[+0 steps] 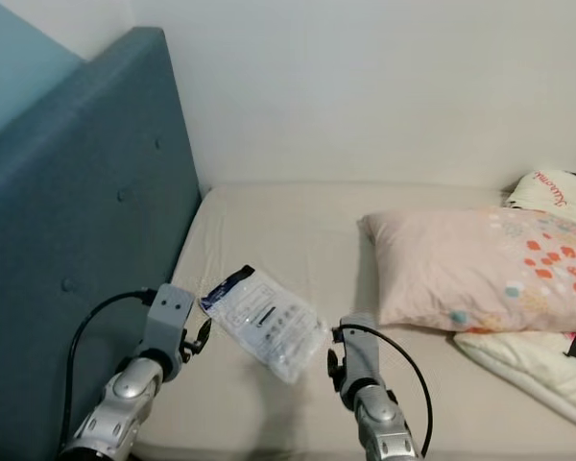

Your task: Clean up the room

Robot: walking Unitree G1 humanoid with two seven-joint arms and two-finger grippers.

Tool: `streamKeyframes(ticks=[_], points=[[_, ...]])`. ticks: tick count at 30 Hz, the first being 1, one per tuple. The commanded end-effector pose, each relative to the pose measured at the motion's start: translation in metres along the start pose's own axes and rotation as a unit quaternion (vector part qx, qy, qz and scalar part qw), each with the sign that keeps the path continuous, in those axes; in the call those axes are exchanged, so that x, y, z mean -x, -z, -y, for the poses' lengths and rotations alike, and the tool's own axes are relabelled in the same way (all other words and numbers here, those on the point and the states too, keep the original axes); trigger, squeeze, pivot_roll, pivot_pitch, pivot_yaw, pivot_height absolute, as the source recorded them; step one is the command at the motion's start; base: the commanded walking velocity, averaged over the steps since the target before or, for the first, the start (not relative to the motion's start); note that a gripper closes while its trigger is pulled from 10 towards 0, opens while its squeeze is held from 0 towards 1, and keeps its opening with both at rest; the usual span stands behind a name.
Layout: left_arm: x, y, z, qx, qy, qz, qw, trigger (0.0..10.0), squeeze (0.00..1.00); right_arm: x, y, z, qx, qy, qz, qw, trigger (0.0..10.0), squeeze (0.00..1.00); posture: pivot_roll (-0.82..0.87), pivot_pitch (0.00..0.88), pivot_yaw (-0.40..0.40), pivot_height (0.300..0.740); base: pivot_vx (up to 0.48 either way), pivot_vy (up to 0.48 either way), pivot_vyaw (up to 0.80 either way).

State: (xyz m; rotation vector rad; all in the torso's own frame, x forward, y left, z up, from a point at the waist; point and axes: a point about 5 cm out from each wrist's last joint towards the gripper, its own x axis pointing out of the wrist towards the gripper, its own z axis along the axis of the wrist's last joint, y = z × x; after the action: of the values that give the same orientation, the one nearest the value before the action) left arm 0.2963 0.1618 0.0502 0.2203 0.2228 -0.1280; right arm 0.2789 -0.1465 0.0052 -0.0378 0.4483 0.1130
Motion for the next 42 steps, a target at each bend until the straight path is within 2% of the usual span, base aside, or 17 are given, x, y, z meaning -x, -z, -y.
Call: streamKeyframes(ticks=[1,9,19,29,36,42], points=[[0.0,0.005,0.003,0.0,0.009,-0.013,1.0,10.0,0.0,0.002,0.005,0.005,-0.006,0.009,-0.012,1.0,10.0,0.0,-0.04,0.136,-0.018,0.74,0.0,0.0,0.0],[-0.003,0.002,0.0,-0.012,0.01,-0.014,1.0,10.0,0.0,-0.002,0.0,0.008,-0.014,0.012,-0.011,1.0,10.0,0.0,-0.03,0.149,-0.021,0.74,0.0,0.0,0.0],[-0.006,-0.003,-0.008,-0.023,0.008,-0.011,1.0,10.0,0.0,-0.008,-0.01,0.008,-0.02,0.004,-0.007,1.0,10.0,0.0,-0.02,0.155,-0.021,0.7,0.0,0.0,0.0],[-0.004,-0.001,-0.007,-0.024,0.01,-0.013,1.0,10.0,0.0,-0.009,-0.009,0.005,-0.016,-0.001,-0.012,1.0,10.0,0.0,-0.02,0.156,-0.019,0.665,0.0,0.0,0.0],[-0.005,-0.001,-0.007,-0.026,0.014,-0.014,0.999,10.0,0.0,-0.008,-0.006,0.004,-0.012,-0.005,-0.016,1.0,10.0,0.0,-0.02,0.156,-0.016,0.665,0.0,0.0,0.0],[-0.005,-0.001,-0.006,-0.027,0.016,-0.014,0.999,10.0,0.0,-0.008,-0.005,0.004,-0.026,-0.008,-0.018,0.999,10.0,0.0,-0.02,0.156,-0.014,0.66,0.0,0.0,0.0]])
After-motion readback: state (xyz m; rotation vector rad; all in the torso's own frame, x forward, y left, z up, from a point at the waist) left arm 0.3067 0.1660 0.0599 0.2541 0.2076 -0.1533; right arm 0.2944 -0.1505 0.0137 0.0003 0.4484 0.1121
